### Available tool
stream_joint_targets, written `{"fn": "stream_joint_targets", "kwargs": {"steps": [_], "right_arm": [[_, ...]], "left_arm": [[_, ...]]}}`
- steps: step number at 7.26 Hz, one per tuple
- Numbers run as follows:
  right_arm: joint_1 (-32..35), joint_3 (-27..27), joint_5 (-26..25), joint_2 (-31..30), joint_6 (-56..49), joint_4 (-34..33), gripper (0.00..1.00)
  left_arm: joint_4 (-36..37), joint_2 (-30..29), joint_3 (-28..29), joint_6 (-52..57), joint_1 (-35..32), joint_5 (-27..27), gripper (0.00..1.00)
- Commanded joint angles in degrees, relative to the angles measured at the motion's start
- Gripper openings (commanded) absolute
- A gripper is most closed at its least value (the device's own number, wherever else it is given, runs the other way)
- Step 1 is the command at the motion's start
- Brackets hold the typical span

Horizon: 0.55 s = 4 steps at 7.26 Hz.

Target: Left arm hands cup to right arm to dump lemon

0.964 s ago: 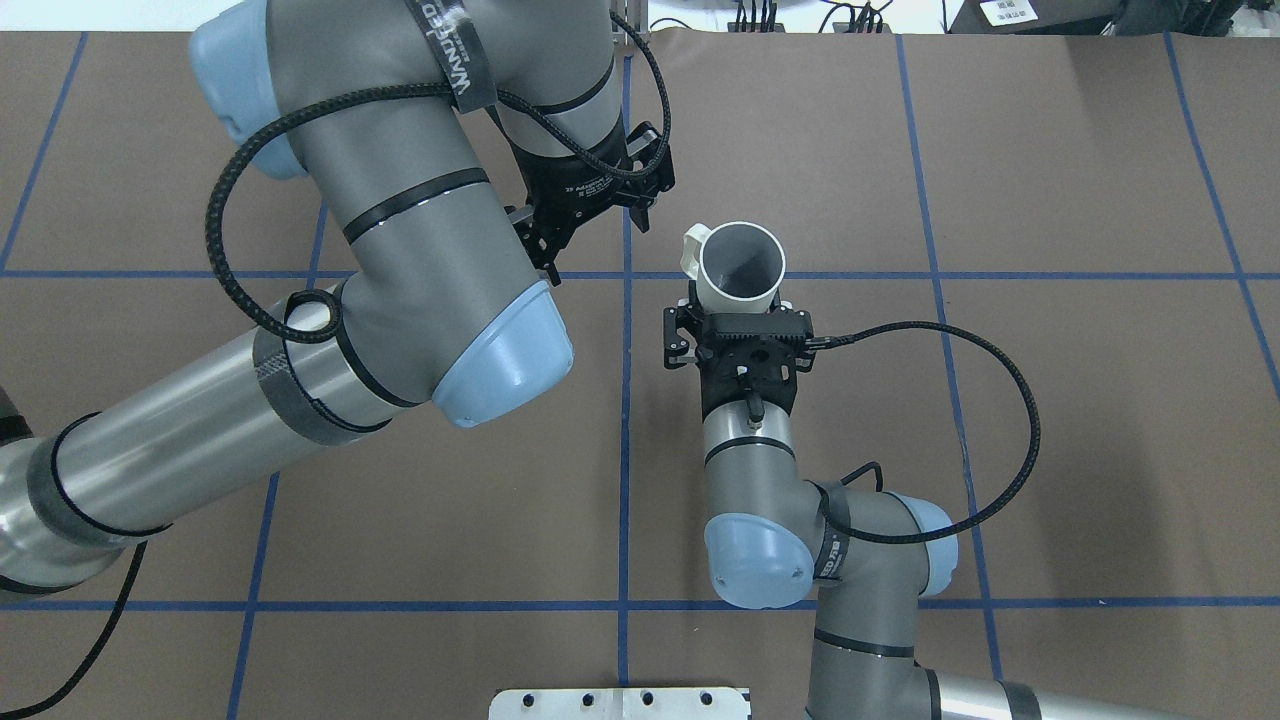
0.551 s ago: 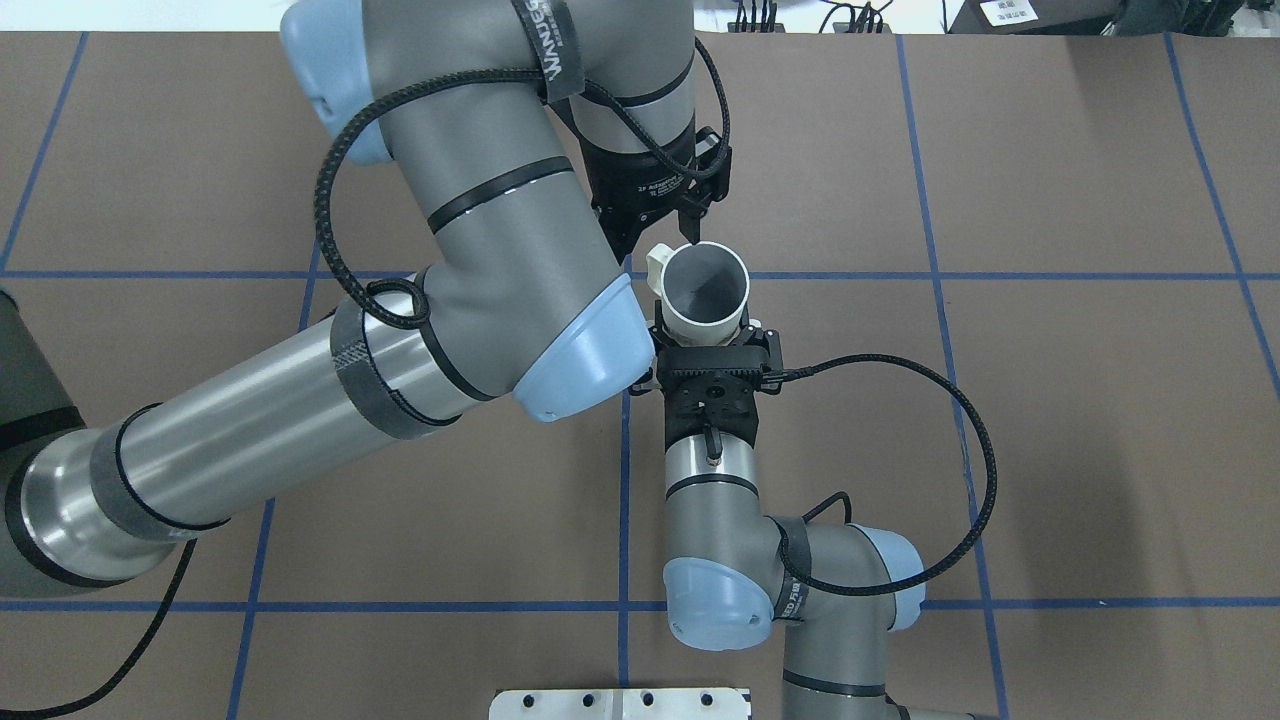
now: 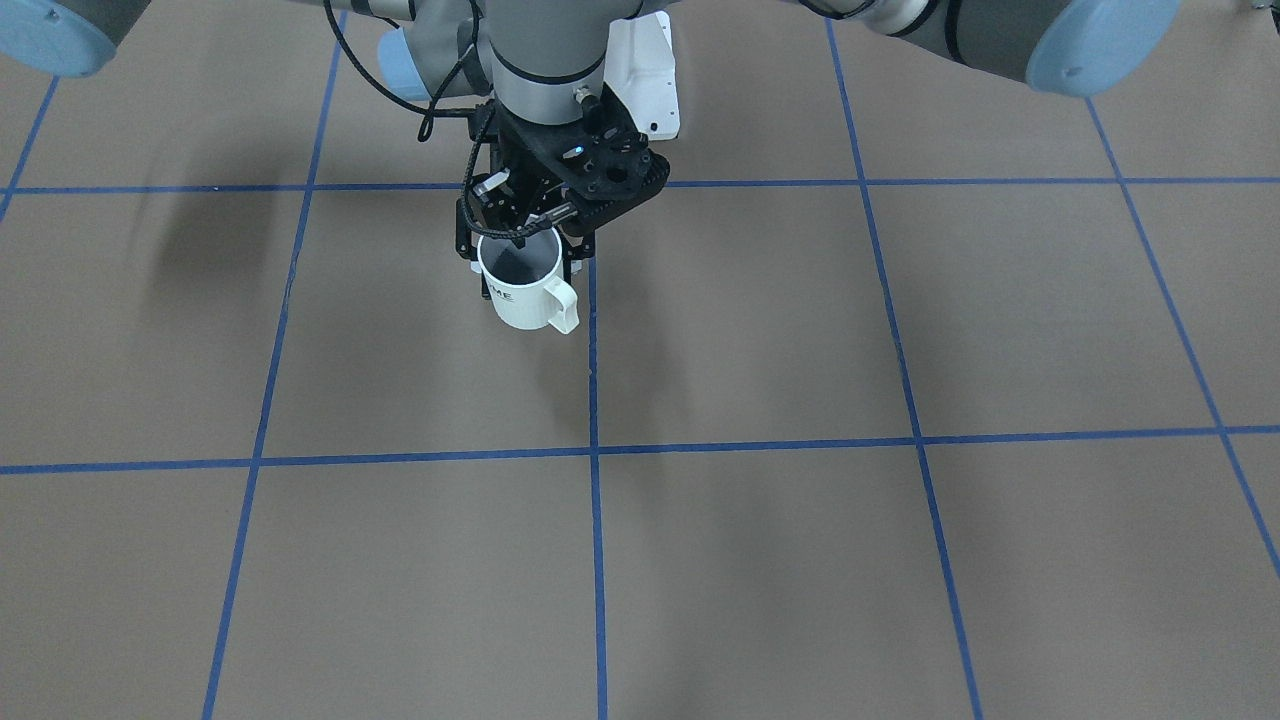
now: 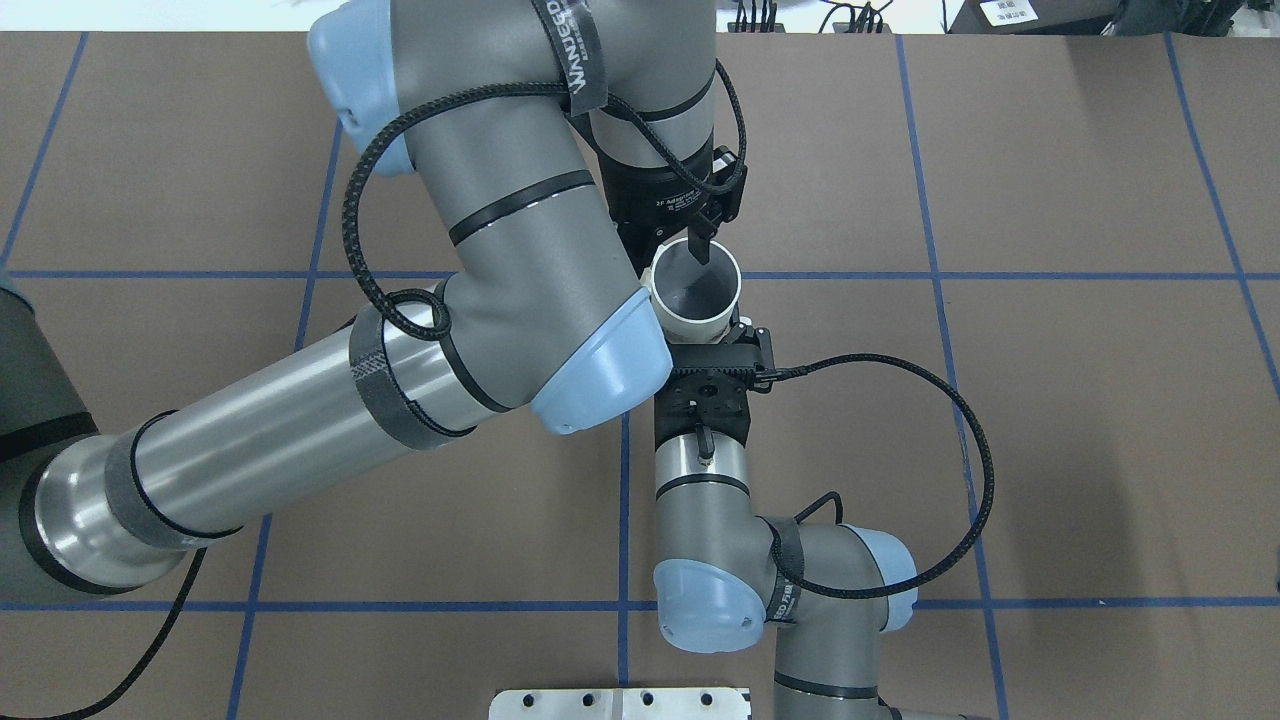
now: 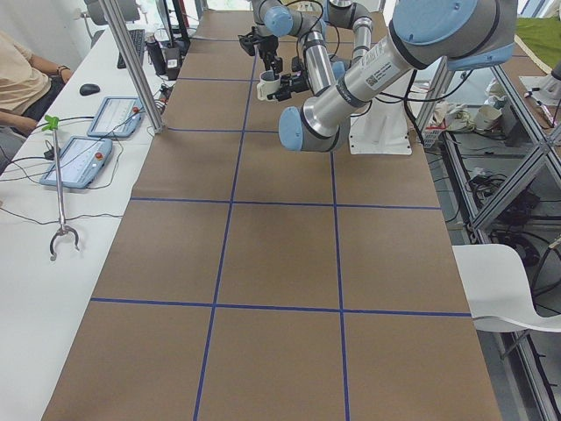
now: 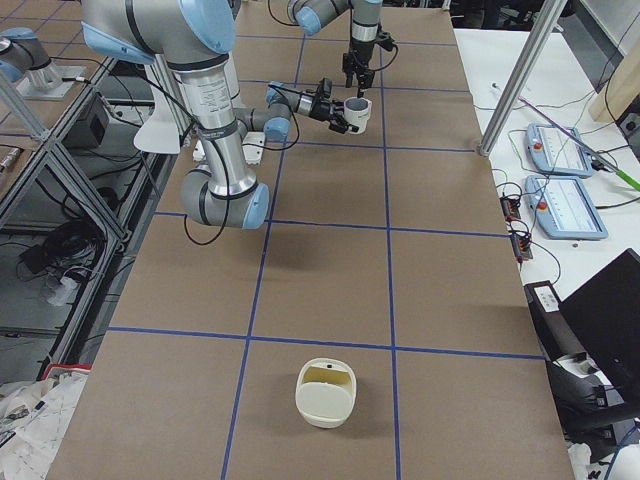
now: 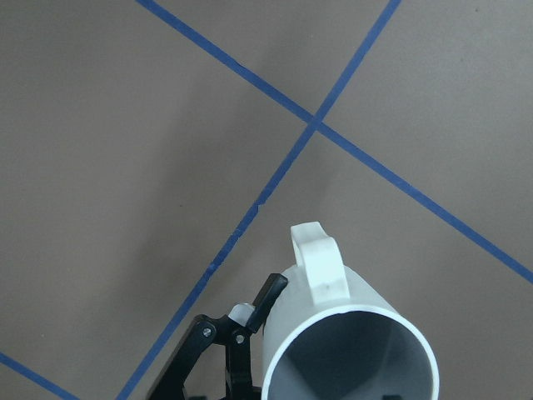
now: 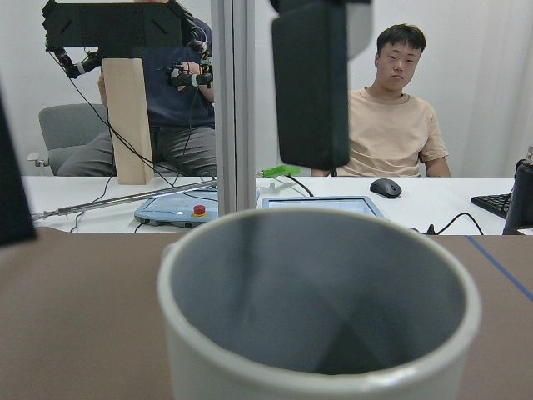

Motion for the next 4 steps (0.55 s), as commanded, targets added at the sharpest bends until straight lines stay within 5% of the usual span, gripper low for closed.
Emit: {"fn": "stream_joint_targets", "kwargs": {"steps": [1,4], "right_arm": [[0.0,0.8,0.1,0.0,-0.1,0.1,0.24],[0.5,0.8,0.2,0.0,-0.2,0.1,0.24]], "left_arm": [[0.0,0.3,0.0,0.1,0.7,0.1,0.61],[0.0,0.3,0.1,0.1,1.3,0.1,0.53]]}}
